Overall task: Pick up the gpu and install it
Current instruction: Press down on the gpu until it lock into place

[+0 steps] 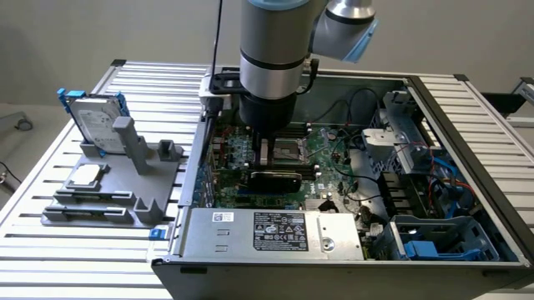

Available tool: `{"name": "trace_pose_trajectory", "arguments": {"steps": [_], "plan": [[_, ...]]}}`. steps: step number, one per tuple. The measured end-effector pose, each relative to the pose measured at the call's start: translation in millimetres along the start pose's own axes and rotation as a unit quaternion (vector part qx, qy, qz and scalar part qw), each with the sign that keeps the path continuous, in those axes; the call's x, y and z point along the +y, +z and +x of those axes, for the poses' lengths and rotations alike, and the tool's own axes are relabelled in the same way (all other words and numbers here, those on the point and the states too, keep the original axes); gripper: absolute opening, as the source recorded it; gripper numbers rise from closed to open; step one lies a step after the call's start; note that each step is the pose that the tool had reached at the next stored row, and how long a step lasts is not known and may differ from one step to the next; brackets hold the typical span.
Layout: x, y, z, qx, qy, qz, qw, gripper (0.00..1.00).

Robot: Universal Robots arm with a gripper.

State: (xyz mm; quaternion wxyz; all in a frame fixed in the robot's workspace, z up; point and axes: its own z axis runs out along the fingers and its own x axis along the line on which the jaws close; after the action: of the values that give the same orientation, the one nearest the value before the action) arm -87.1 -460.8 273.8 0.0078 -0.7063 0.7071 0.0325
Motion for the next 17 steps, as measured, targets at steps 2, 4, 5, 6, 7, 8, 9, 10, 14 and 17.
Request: {"name": "trace_pose_trajectory", "arguments": {"steps": [2,4,5,6,7,8,9,10,14,17], "plan": [[0.0,0.7,-0.1,-0.0002,0.0,-0.001,1.0,0.11],[-0.1,1.5,-0.1,-0.0001,0.0,-0.0016,1.0,0.11],[-0.1,2.1,-0.1,-0.0001,0.0,-0.0017,1.0,0.11],[-0.1,2.7,-0.1,-0.0001,0.0,-0.002,1.0,0.11],[-0.2,3.1,-0.1,0.0,0.0,-0.0022,1.0,0.11],[-0.2,3.5,-0.2,0.0,0.0,-0.0024,1.0,0.11],[-0.2,3.8,-0.3,0.0001,0.0,-0.0025,1.0,0.11],[-0.3,4.2,-0.4,0.0001,0.0,-0.0027,1.0,0.11],[-0.4,5.6,-0.6,0.0,0.0,-0.0035,1.0,0.11],[-0.4,6.8,-0.6,-0.0002,0.0,-0.0042,1.0,0.11]]}}
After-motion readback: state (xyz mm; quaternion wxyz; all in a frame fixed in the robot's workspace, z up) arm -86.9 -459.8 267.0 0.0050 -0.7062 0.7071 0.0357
